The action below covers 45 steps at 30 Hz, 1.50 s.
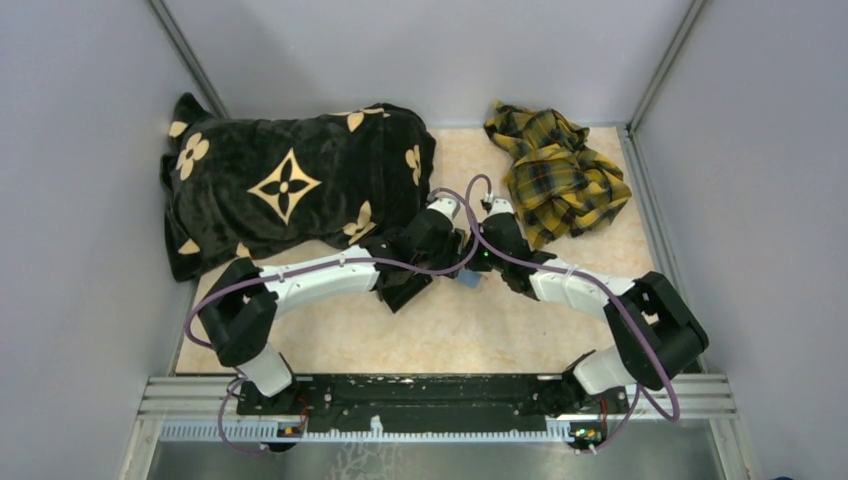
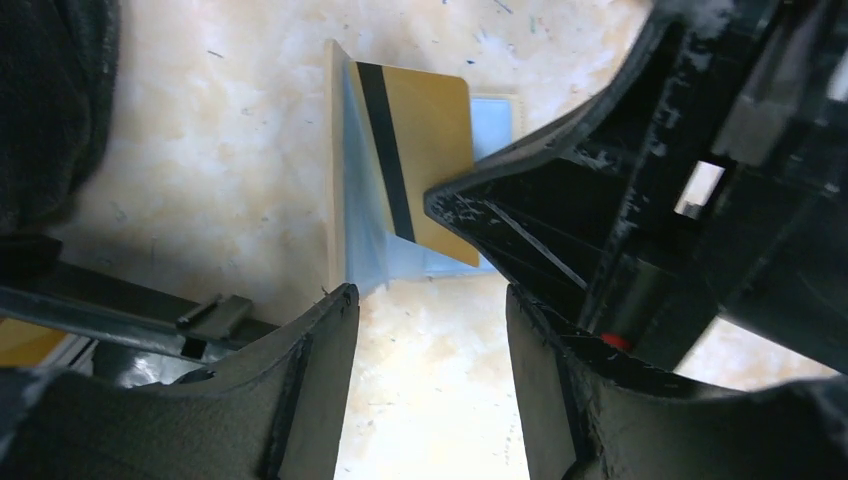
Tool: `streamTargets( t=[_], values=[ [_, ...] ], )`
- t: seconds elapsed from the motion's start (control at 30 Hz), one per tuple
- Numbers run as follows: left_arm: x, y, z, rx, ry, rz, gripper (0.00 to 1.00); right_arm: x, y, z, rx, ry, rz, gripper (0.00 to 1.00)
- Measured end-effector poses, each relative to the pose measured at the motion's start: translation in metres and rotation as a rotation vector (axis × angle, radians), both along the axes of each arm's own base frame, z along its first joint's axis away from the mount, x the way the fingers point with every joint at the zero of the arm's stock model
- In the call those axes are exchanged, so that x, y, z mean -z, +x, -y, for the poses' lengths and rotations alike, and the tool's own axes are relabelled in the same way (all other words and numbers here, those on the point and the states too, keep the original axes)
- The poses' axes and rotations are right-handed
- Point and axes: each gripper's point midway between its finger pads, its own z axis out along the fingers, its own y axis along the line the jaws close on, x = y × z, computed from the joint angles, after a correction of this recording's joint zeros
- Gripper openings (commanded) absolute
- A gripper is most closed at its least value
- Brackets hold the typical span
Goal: Put the credit cards into the card holder
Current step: Open the card holder at the center of the board.
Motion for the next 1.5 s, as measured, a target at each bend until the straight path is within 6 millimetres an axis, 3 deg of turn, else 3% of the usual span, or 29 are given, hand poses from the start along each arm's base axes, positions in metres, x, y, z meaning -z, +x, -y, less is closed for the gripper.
streamTargets(
  t=[0.2,0.57,1.23,1.5],
  values=[
    [0.017,0.012,-0.012,-0.005,0.106,0.018,0.63,0.004,0.000,0.000,0.000,-0.007,-0.007,0.00],
    [0.018,0.033,-0.033,-0.029,0.150,0.040,0.63,0.005,0.000,0.000,-0.001,-0.008,-0.010,0.00],
    [0.040,0.034,-0.021,0.057,0.150,-0.005,0.61,0.000,0.001,-0.005,-0.012,0.015,-0.008,0.00],
    [0.052,0.037,-0.020,0.072,0.158,-0.024,0.55,-0.001,0.001,-0.006,-0.011,0.023,-0.012,0.00]
  ],
)
